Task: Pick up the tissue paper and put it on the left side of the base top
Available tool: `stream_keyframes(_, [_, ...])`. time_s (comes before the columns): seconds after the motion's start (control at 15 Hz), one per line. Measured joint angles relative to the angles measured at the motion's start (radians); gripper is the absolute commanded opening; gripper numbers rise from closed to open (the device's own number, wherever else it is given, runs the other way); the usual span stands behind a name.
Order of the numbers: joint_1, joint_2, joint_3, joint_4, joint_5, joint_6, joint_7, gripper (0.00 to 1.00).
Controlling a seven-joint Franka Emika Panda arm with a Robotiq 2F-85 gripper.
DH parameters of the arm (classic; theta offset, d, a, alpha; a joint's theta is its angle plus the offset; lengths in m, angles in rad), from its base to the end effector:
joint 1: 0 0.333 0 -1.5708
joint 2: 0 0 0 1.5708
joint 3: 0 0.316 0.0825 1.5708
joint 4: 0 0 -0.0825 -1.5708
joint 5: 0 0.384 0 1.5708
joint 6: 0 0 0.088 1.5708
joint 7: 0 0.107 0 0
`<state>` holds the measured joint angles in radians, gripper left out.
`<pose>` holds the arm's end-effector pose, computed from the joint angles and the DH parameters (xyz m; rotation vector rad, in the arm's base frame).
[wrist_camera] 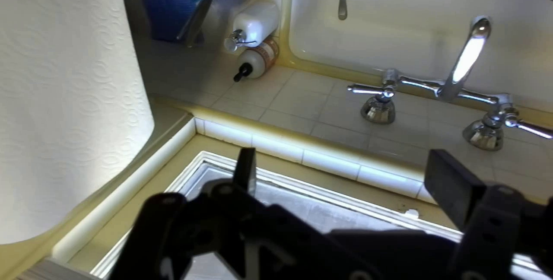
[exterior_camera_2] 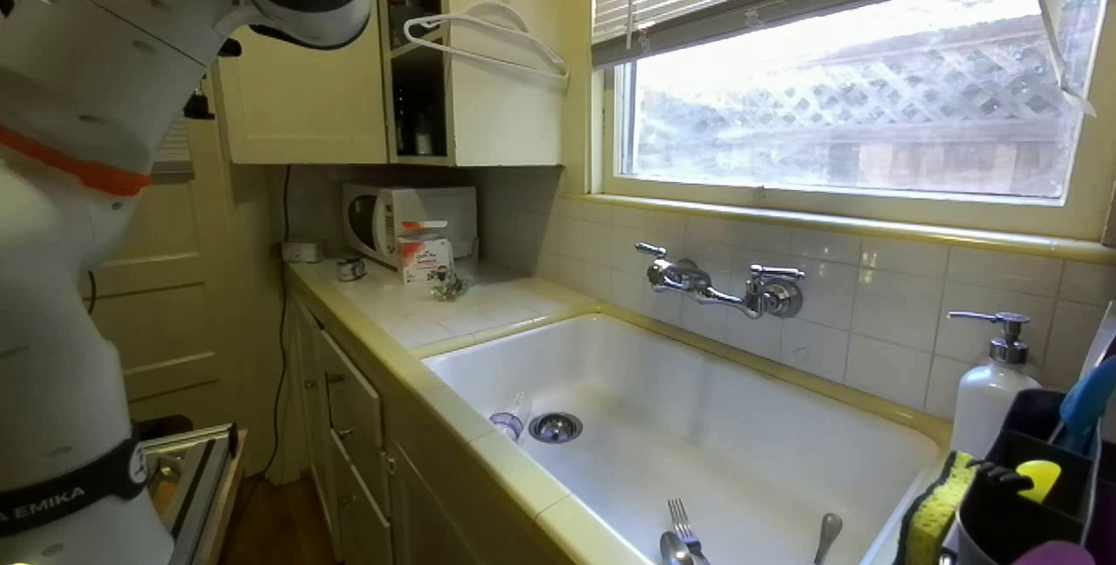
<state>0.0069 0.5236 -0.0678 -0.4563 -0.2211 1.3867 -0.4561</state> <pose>0.6220 -0.0435 0.7881 2.7325 0.4485 0.4718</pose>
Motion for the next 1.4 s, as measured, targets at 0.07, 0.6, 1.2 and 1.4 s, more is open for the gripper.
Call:
stream_keyframes(0.07, [0.028,0.000,0.000,0.000,-0.013,-0.018,0.018,1.00])
stream_keyframes(0.6, [0.129,0.021,-0.015,0.004,-0.112,0.192,0.129,1.00])
stream_keyframes(1.2, [0.096,0.023,-0.026,-0.001,-0.090,0.165,0.327,1.00])
stream_keyframes(1.4, [0.086,0.022,-0.019,0.001,-0.031,0.116,0.371,1.00])
